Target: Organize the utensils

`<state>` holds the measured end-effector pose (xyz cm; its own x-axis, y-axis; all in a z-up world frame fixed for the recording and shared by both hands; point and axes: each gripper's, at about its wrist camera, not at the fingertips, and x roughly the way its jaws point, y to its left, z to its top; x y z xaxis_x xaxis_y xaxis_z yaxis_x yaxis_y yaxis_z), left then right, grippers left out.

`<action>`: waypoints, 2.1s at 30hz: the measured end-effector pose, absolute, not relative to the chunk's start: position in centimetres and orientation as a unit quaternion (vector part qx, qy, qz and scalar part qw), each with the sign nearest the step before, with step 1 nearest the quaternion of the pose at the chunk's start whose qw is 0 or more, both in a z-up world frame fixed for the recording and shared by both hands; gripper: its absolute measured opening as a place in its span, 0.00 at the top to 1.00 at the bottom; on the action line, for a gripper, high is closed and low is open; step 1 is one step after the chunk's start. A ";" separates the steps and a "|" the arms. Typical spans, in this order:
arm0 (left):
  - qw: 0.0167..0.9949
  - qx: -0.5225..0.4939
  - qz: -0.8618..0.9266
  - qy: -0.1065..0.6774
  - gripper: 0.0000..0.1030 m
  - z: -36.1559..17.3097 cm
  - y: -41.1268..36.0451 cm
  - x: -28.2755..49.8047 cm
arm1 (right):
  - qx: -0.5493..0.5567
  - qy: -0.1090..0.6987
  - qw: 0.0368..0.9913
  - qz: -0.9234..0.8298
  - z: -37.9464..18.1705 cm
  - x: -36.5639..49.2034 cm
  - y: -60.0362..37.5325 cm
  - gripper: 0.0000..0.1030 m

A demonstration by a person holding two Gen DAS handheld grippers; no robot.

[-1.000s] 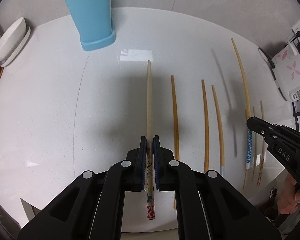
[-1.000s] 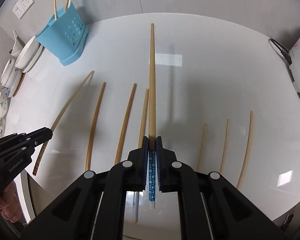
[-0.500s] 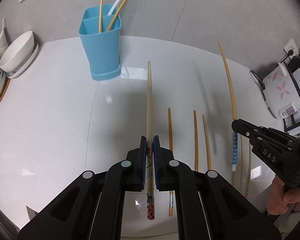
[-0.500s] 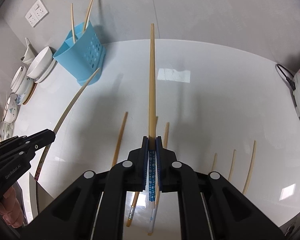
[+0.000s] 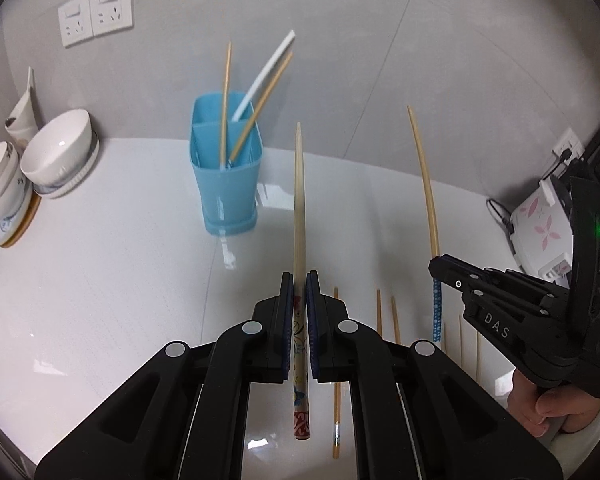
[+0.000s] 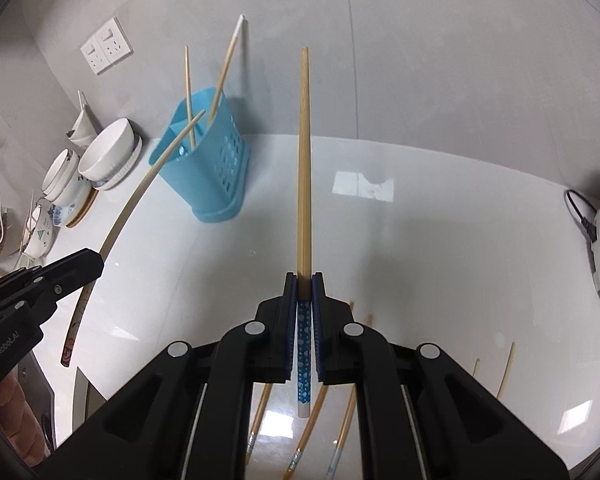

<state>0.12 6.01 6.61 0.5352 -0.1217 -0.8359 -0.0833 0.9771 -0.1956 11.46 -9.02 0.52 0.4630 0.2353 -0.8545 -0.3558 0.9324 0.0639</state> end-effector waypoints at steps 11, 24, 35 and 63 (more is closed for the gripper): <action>0.889 -0.112 0.018 0.443 0.94 8.7 8.7 3.8 | -0.060 0.457 0.865 0.196 2.9 13.8 -6.1 0.94; 0.921 -0.149 0.052 0.356 0.94 7.5 10.6 8.1 | -0.051 0.428 0.873 0.227 3.6 16.7 -2.6 0.94; 0.944 -0.150 0.049 0.290 0.94 6.8 11.7 11.5 | -0.042 0.420 0.876 0.235 3.7 19.1 -1.0 0.94; 0.948 -0.115 0.033 0.295 0.94 -0.1 12.1 19.6 | -0.031 0.425 0.872 0.241 1.2 23.4 0.4 0.94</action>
<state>19.61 12.13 -0.11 0.8237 -0.0061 -0.5670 -0.1300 0.9713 -0.1993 23.36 0.40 1.21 0.5232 0.3936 -0.7559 -0.4466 0.8821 0.1501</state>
